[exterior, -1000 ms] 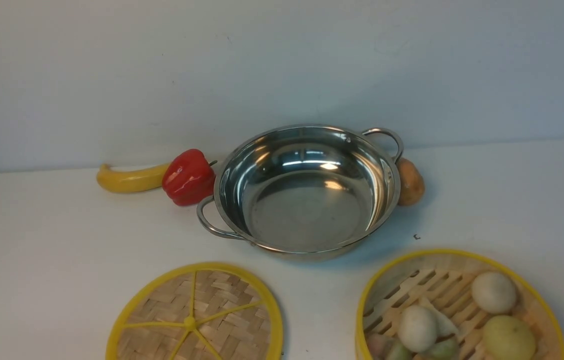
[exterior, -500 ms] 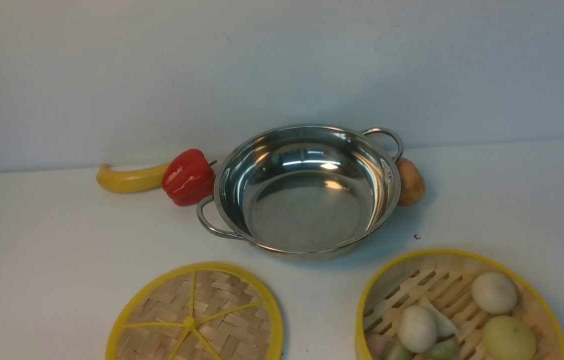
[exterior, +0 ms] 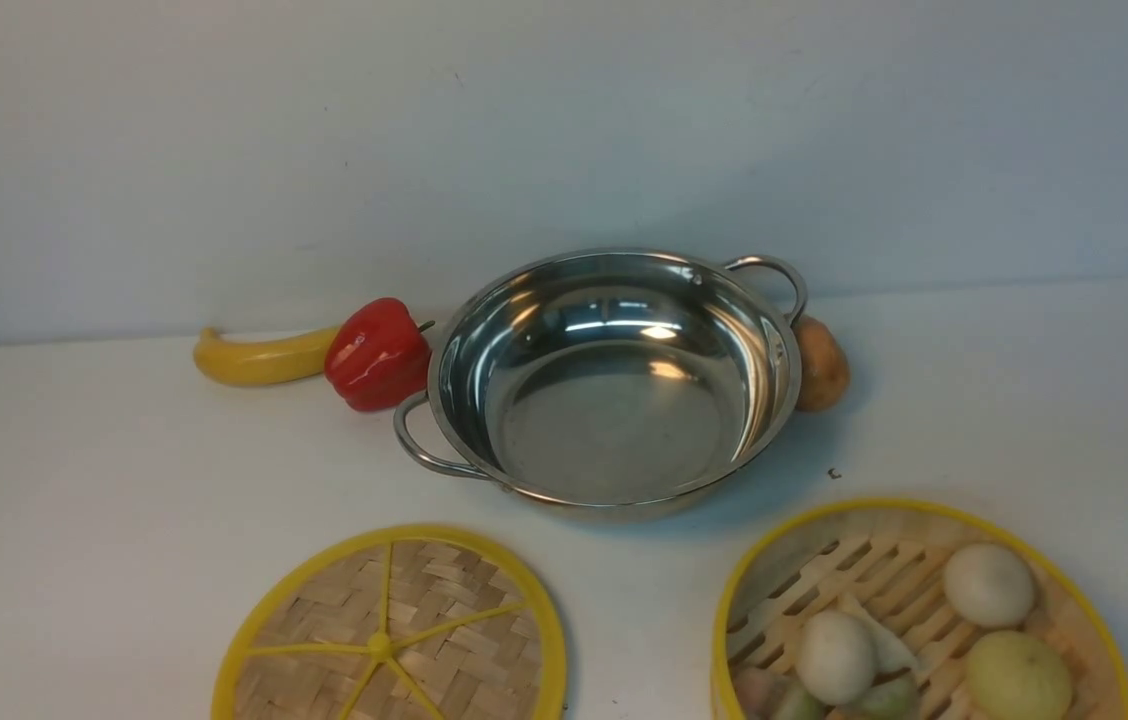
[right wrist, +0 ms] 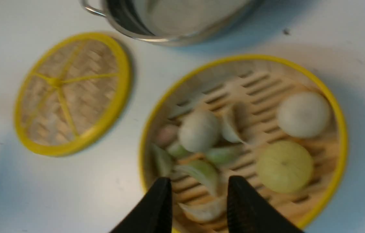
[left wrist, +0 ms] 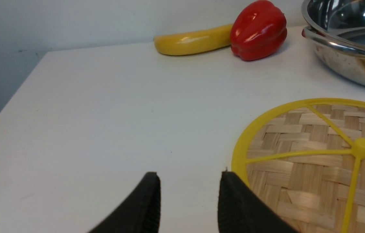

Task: Place the steamer in the pot on the white table, and put the lid on the steamer.
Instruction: 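Reach for and grasp the rim of the bamboo steamer holding the buns with the right gripper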

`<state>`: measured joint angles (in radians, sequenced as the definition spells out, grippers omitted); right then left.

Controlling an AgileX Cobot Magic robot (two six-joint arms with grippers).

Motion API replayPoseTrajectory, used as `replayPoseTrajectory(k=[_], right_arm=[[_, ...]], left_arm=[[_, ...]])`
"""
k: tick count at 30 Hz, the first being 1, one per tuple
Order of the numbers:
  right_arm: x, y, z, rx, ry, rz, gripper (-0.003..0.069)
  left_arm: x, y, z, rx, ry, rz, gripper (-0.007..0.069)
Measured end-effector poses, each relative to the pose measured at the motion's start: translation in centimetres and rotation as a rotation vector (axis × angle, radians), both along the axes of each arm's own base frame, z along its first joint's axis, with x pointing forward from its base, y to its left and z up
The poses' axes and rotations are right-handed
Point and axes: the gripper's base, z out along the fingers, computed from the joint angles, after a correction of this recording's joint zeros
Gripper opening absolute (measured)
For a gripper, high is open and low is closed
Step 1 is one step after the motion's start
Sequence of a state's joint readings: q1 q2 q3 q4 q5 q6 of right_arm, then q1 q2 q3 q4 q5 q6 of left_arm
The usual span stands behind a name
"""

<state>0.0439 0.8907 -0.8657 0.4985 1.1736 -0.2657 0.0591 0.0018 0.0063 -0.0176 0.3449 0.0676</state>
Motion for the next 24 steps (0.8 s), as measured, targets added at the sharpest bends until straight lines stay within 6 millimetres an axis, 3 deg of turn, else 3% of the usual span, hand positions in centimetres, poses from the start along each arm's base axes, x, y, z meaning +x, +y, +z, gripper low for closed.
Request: replayPoseTrajectory(k=[7, 10, 17, 24], right_arm=[[3.2, -2.2, -3.1, -0.281, 0.134, -0.049, 0.0402], [4.6, -2.3, -4.2, -0.312, 0.171, -0.048, 0.0435], [8.4, -2.3, -8.2, -0.331, 0.274, -0.044, 0.0421], [10.7, -2.1, -11.8, -0.334, 0.355, -0.010, 0.0388]], left_arm=[[0.0, 0.0, 0.0, 0.000, 0.000, 0.000, 0.0245], [0.0, 0.0, 0.0, 0.000, 0.000, 0.000, 0.0245], [0.0, 0.0, 0.0, 0.000, 0.000, 0.000, 0.0245], [0.0, 0.0, 0.0, 0.000, 0.000, 0.000, 0.0245]])
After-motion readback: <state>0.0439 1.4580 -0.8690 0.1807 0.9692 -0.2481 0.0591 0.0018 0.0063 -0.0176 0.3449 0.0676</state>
